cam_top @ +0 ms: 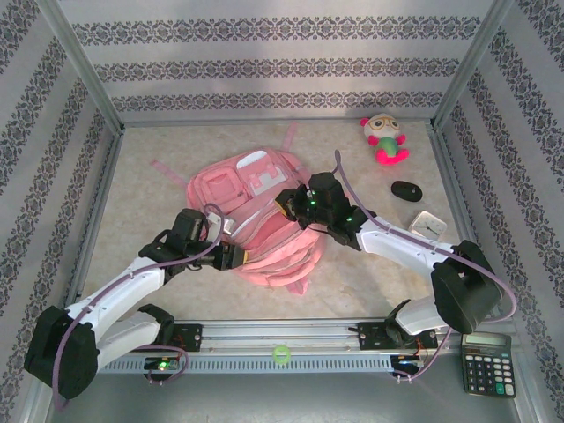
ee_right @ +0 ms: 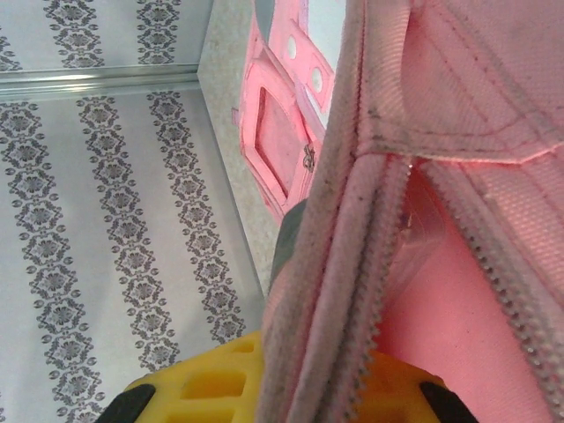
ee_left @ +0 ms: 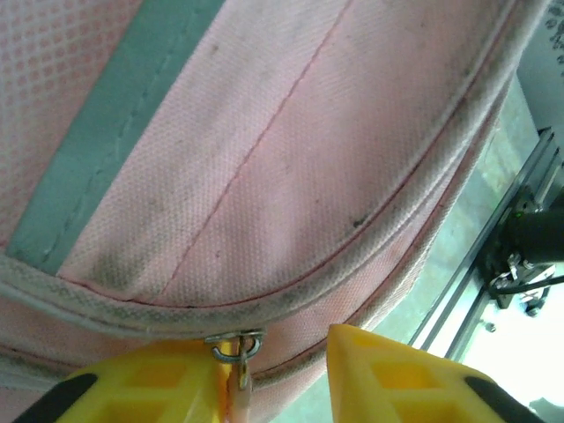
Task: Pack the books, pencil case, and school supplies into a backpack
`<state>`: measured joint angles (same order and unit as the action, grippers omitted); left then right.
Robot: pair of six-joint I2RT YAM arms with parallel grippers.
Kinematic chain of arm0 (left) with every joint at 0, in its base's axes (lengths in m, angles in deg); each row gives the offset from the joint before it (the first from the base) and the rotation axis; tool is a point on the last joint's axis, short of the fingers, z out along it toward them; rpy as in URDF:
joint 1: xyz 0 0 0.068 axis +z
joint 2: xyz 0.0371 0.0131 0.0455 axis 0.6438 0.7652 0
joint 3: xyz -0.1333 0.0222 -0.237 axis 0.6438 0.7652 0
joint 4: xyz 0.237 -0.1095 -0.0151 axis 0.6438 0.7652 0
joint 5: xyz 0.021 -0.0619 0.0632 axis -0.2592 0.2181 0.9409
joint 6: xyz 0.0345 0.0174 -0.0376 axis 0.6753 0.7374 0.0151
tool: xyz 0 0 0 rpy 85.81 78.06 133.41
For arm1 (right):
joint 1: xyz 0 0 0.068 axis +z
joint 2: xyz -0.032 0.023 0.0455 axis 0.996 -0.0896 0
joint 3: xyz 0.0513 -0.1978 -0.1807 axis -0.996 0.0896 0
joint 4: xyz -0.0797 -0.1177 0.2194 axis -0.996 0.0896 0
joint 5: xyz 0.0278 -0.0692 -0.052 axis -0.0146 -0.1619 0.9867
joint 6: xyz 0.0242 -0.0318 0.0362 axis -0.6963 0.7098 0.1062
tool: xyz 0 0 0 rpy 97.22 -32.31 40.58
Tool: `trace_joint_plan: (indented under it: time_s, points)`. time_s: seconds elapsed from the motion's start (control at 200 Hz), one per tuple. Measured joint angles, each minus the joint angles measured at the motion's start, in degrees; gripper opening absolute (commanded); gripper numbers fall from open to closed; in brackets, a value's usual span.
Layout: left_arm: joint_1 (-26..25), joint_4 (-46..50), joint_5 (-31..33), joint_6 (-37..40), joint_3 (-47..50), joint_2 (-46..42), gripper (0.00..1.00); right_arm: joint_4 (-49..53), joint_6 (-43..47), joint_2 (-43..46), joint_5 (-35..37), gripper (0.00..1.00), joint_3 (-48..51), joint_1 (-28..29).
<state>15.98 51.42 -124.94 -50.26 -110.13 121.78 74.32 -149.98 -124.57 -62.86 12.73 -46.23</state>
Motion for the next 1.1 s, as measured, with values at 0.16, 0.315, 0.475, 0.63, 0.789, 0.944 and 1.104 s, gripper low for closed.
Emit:
trace_joint_plan:
  time_s: [0.16, 0.315, 0.475, 0.63, 0.789, 0.944, 1.104]
  points:
    - [-0.17, 0.31, 1.27, 0.39, 0.00, 0.70, 0.06, 0.57, 0.00, 0.66, 0.96, 0.36, 0.76, 0.00]
    - [-0.22, 1.31, 1.92, 0.55, -0.09, 0.76, 0.02, 8.92, 4.72, 4.13, 0.94, 0.54, -0.15, -0.68]
    - [-0.83, 2.38, 2.54, 1.16, -0.68, 1.64, 0.02, 29.05, 16.35, 7.30, 1.95, 0.57, -7.26, -2.27]
    - [-2.16, 3.65, 3.76, 1.92, -1.95, 3.23, 0.02, 35.78, 24.15, 4.92, 0.22, 0.53, -12.50, -3.30]
    - [-4.07, 3.98, 5.03, 1.57, -2.32, 3.65, 0.02, 38.34, 28.41, -3.85, -0.42, 0.22, -13.53, -3.58]
    - [-8.41, 1.44, 4.98, -2.16, -2.43, 4.81, 0.07, 35.01, 27.34, -7.02, -0.44, 0.08, -10.10, -3.37]
    - [-13.05, -3.17, 5.14, -8.61, -2.82, 8.07, 0.17, 28.06, 23.61, -6.38, 1.20, 0.06, -6.40, -2.38]
